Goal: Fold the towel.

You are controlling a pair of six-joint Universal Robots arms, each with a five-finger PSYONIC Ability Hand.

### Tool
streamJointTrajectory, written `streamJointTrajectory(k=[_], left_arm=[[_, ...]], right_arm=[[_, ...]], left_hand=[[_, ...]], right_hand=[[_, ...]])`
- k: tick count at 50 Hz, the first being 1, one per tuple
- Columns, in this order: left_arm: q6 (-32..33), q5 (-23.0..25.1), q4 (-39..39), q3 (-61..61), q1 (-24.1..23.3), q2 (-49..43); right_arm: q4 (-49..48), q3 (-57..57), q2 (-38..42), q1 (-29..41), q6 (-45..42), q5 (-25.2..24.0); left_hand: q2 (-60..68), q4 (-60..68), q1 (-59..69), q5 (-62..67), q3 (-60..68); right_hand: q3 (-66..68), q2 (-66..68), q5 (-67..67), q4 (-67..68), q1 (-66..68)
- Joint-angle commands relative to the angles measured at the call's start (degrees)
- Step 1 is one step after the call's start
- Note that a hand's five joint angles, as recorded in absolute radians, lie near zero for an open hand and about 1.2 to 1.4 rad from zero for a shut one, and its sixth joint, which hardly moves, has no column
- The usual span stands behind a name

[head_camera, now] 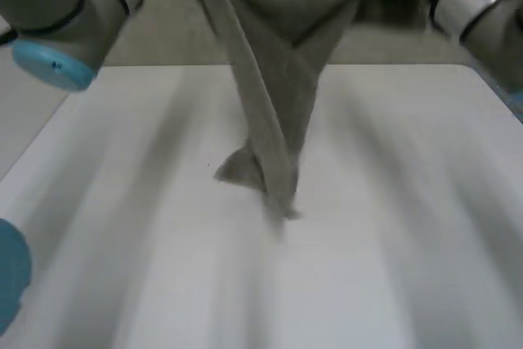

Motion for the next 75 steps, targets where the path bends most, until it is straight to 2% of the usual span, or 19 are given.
streamJointTrajectory(k=[1,4,8,13,19,21,26,35,44,45,46,47,48,49,50,55,60,70,75], left_arm=[[-6.6,-2.1,10.4,1.9,-1.2,6.0],[-9.4,-0.5,13.2,-7.6,-0.1,10.2],[-9.8,7.2,16.0,-21.1,2.6,11.9],[-9.1,16.1,14.4,-37.0,3.5,13.1],[0.5,20.9,14.6,-57.3,4.0,14.6],[8.3,21.2,14.3,-64.9,3.6,14.6],[17.5,21.1,14.1,-72.7,2.6,14.7],[17.2,20.9,14.4,-72.3,-1.0,17.3],[7.4,20.2,14.8,-66.2,-6.4,21.5],[5.7,20.2,14.8,-65.6,-7.5,21.6],[5.7,20.2,14.8,-65.6,-7.6,21.6],[4.5,20.2,14.7,-65.4,-8.6,21.6],[4.0,20.2,14.7,-65.6,-9.7,21.7],[4.0,20.2,14.7,-65.6,-9.7,21.7],[3.8,20.4,14.7,-65.9,-10.7,21.9],[4.0,20.8,14.4,-67.5,-12.2,21.7],[4.1,21.0,14.3,-70.0,-10.8,21.7],[3.8,21.1,14.8,-74.7,1.3,27.9],[3.1,20.6,14.6,-74.7,6.5,28.3]], right_arm=[[-19.8,4.9,-7.6,-0.6,15.0,10.5],[-18.3,9.7,-7.7,-1.7,16.8,7.9],[-15.9,17.1,-8.6,-1.7,13.3,4.5],[-10.8,33.2,-9.8,-1.5,-2.5,1.8],[-6.4,45.3,-9.7,-1.8,-17.2,2.0],[-5.1,49.4,-9.1,-2.4,-22.6,2.2],[-4.8,52.1,-9.3,-3.0,-24.7,2.3],[-1.9,52.0,-11.6,-3.5,-24.4,2.2],[-0.8,52.7,-15.2,-8.7,-20.3,4.1],[-0.7,52.6,-15.2,-9.8,-20.4,4.8],[-0.7,52.6,-15.2,-9.8,-20.4,4.8],[-0.2,52.5,-15.2,-10.8,-20.8,5.3],[-0.3,52.7,-15.1,-11.6,-21.5,6.0],[-0.3,52.7,-15.1,-11.6,-21.5,6.0],[-0.5,53.0,-15.0,-12.1,-22.2,7.4],[-1.0,54.2,-15.6,-14.0,-24.3,13.8],[-1.1,56.6,-20.2,-13.3,-23.6,15.1],[-1.1,63.9,-31.5,-0.1,-23.7,5.8],[-1.2,63.6,-30.6,7.7,-24.5,2.7]], left_hand=[[5.9,2.7,6.4,5.6,5.2],[5.9,2.7,6.4,5.6,5.2],[5.9,2.7,6.4,5.6,5.2],[5.9,2.7,6.4,5.6,5.2],[5.9,2.7,6.4,5.6,5.2],[5.9,2.7,6.4,5.6,5.2],[5.9,2.7,6.4,5.6,5.2],[5.9,2.7,6.4,5.6,5.2],[5.9,2.7,6.4,5.6,5.2],[-3.6,-6.7,-3.1,-3.8,-4.3],[-3.7,-6.8,-3.2,-3.9,-4.4],[-32.5,-35.6,-32.0,-32.7,-33.2],[-60.4,-63.6,-59.9,-60.7,-61.1],[-60.7,-63.8,-60.2,-60.9,-61.4],[-62.6,-65.7,-62.0,-62.8,-63.2],[-62.6,-65.7,-62.0,-62.8,-63.2],[-62.6,-65.7,-62.0,-62.8,-63.2],[-62.9,-66.0,-62.4,-63.1,-63.6],[-62.9,-66.0,-62.4,-63.1,-63.6]], right_hand=[[4.4,5.6,3.6,3.5,4.2],[4.4,5.6,3.6,3.5,4.2],[4.4,5.6,3.6,3.5,4.2],[4.4,5.6,3.6,3.5,4.2],[4.4,5.6,3.6,3.5,4.2],[4.4,5.6,3.6,3.5,4.2],[4.4,5.6,3.6,3.5,4.2],[4.4,5.6,3.6,3.5,4.2],[4.4,5.6,3.6,3.5,4.2],[4.4,5.6,3.6,3.5,4.2],[4.4,5.6,3.6,3.5,4.2],[-8.9,-7.7,-9.6,-9.8,-9.1],[-42.0,-40.8,-42.8,-42.9,-42.2],[-42.3,-41.1,-43.1,-43.2,-42.5],[-65.6,-64.4,-66.4,-66.5,-65.8],[-65.6,-64.4,-66.4,-66.5,-65.8],[-65.6,-64.4,-66.4,-66.5,-65.8],[-65.6,-64.4,-66.4,-66.5,-65.8],[-65.6,-64.4,-66.4,-66.5,-65.8]])
